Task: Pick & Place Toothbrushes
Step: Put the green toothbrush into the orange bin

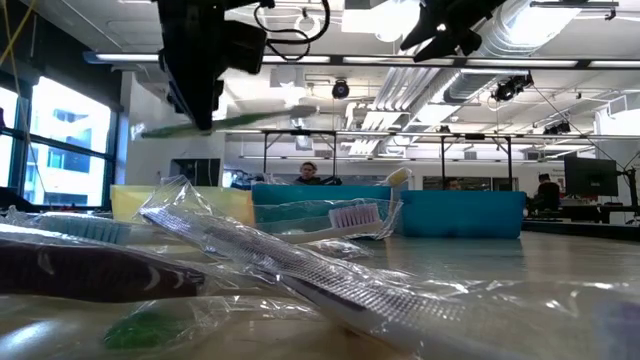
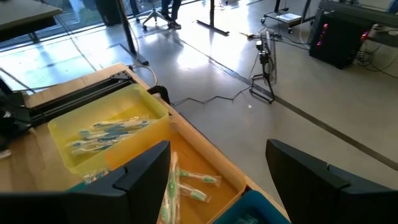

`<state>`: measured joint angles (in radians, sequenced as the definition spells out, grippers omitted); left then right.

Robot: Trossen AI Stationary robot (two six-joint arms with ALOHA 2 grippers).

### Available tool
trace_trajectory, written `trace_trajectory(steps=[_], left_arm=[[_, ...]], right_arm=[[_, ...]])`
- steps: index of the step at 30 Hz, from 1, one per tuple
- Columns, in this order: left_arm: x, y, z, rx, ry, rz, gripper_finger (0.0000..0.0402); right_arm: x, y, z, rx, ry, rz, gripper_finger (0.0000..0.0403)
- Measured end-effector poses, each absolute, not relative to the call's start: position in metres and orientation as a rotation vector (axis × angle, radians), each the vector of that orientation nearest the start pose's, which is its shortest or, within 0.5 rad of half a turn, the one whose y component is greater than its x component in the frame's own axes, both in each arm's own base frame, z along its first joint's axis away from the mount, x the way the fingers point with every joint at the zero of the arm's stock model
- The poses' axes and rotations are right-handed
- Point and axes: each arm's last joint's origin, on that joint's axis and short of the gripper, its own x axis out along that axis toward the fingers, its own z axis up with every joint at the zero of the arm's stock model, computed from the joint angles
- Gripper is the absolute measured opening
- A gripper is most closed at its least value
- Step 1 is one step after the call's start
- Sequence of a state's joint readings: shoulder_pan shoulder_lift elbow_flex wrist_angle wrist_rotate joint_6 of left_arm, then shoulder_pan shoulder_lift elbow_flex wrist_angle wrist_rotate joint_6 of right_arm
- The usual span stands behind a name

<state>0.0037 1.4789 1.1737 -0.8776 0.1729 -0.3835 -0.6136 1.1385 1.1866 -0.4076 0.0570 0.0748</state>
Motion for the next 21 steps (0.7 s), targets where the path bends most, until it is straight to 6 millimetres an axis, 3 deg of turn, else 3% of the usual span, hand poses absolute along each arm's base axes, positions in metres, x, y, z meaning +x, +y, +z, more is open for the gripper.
trace_trajectory(steps=[8, 14, 21], left_arm=[[0.289, 0.033, 0.299, -0.329, 1.076, 0.077, 0.0016], [0.287, 0.064, 0.317, -0.274, 1.01, 0.111, 0.0016], [0.278, 0.1, 0.323, -0.259, 0.974, 0.18, 0.0016]], right_arm=[[0.197, -0.14, 0.381, 0.174, 0.327, -0.665, 0.0258], [0.197, -0.14, 0.381, 0.174, 0.327, -0.664, 0.0258], [0.197, -0.14, 0.381, 0.174, 0.327, -0.664, 0.0258]])
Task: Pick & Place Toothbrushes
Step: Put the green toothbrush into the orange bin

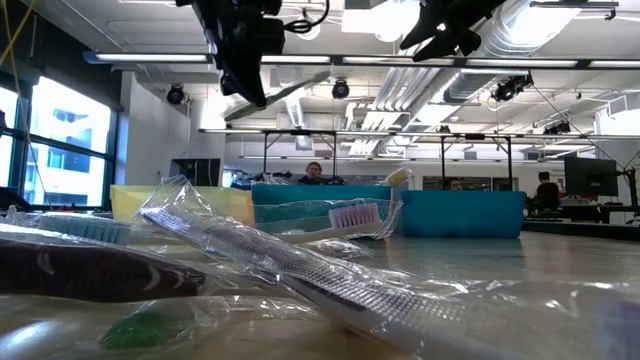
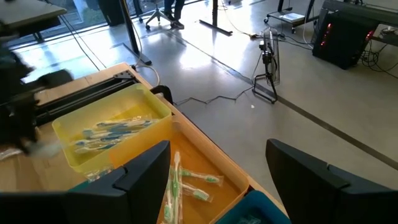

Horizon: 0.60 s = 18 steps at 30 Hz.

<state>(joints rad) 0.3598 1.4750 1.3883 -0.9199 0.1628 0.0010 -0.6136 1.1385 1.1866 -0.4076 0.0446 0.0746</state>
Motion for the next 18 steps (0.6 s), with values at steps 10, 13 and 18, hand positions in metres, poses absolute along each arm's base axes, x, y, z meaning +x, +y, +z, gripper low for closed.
trace_trajectory(steps=[10, 13, 18], left_arm=[[0.279, 0.143, 0.325, -0.236, 0.836, 0.212, 0.0016], [0.288, 0.152, 0.319, -0.219, 0.806, 0.193, 0.0016], [0.305, 0.165, 0.299, -0.192, 0.805, 0.185, 0.0016]], right_arm=[[0.197, -0.14, 0.381, 0.149, 0.336, -0.662, 0.0258], [0.197, -0.14, 0.381, 0.148, 0.336, -0.662, 0.0258], [0.197, -0.14, 0.381, 0.148, 0.336, -0.664, 0.0258]])
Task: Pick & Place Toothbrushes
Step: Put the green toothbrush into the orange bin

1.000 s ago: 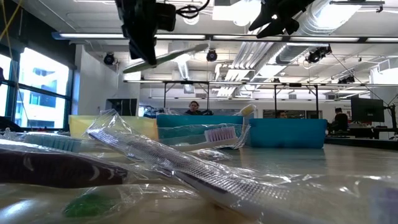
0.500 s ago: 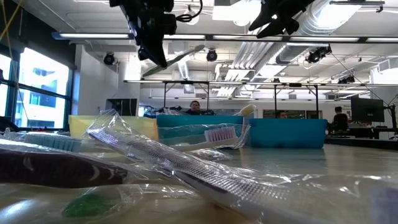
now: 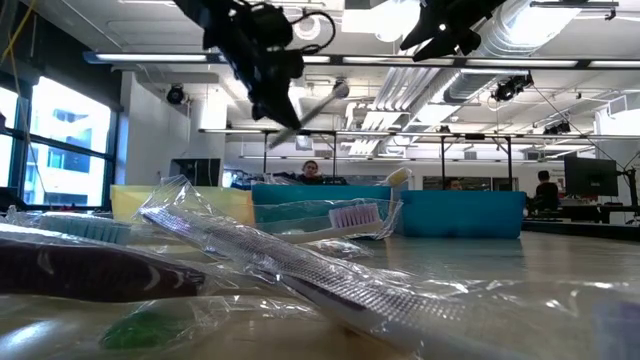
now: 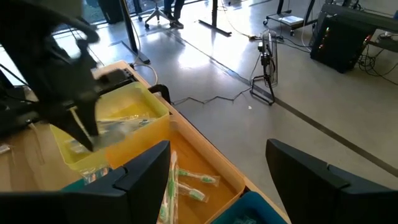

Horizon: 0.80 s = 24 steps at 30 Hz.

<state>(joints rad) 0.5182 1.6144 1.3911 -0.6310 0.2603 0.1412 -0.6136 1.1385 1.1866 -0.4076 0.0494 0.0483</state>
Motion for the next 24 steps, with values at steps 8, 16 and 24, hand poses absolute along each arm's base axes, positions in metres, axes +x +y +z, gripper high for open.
trace_trajectory(steps=[8, 16, 24], left_arm=[[0.325, 0.192, 0.266, -0.148, 0.811, 0.25, 0.0016], [0.33, 0.21, 0.247, -0.045, 0.865, 0.371, 0.0016], [0.338, 0.218, 0.219, -0.047, 0.932, 0.374, 0.0016]], right_arm=[[0.197, -0.14, 0.381, 0.151, 0.337, -0.665, 0.0258], [0.197, -0.14, 0.38, 0.157, 0.341, -0.665, 0.0258], [0.197, -0.14, 0.38, 0.158, 0.341, -0.665, 0.0258]])
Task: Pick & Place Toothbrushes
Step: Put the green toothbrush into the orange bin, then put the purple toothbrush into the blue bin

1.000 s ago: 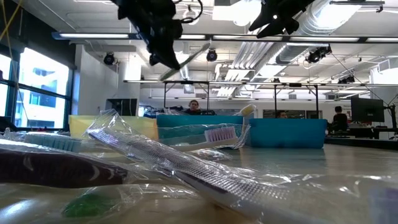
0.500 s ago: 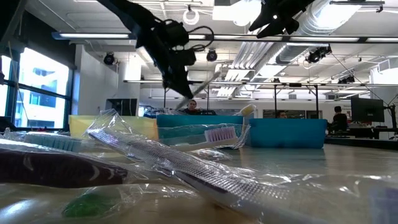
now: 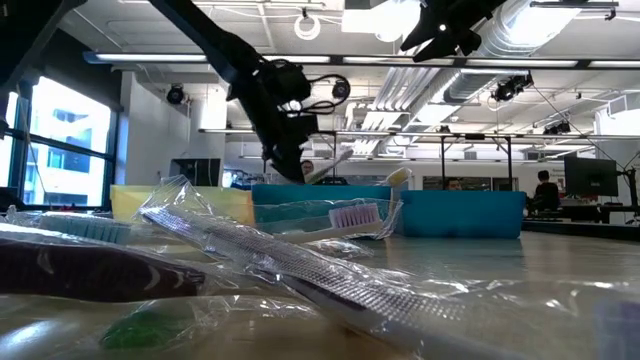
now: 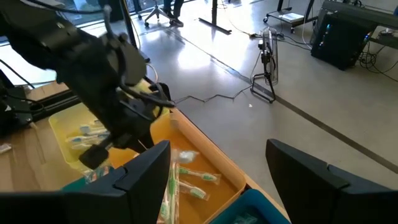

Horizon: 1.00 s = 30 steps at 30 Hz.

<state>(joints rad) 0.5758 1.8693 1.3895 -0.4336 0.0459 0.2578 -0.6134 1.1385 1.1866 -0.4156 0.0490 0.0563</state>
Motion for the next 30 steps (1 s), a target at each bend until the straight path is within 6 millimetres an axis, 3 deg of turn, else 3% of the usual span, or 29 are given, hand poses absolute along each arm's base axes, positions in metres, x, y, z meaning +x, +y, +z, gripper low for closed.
trace_trajectory(steps=[7, 16, 30], left_arm=[[0.342, 0.221, 0.197, -0.063, 0.994, 0.372, 0.0016], [0.344, 0.222, 0.188, -0.072, 1.018, 0.367, 0.0018], [0.344, 0.222, 0.188, -0.074, 1.02, 0.367, 0.0142]], right_arm=[[0.197, -0.14, 0.38, 0.159, 0.341, -0.665, 0.0258], [0.197, -0.14, 0.38, 0.16, 0.342, -0.666, 0.0258], [0.197, -0.14, 0.38, 0.159, 0.342, -0.665, 0.0258]])
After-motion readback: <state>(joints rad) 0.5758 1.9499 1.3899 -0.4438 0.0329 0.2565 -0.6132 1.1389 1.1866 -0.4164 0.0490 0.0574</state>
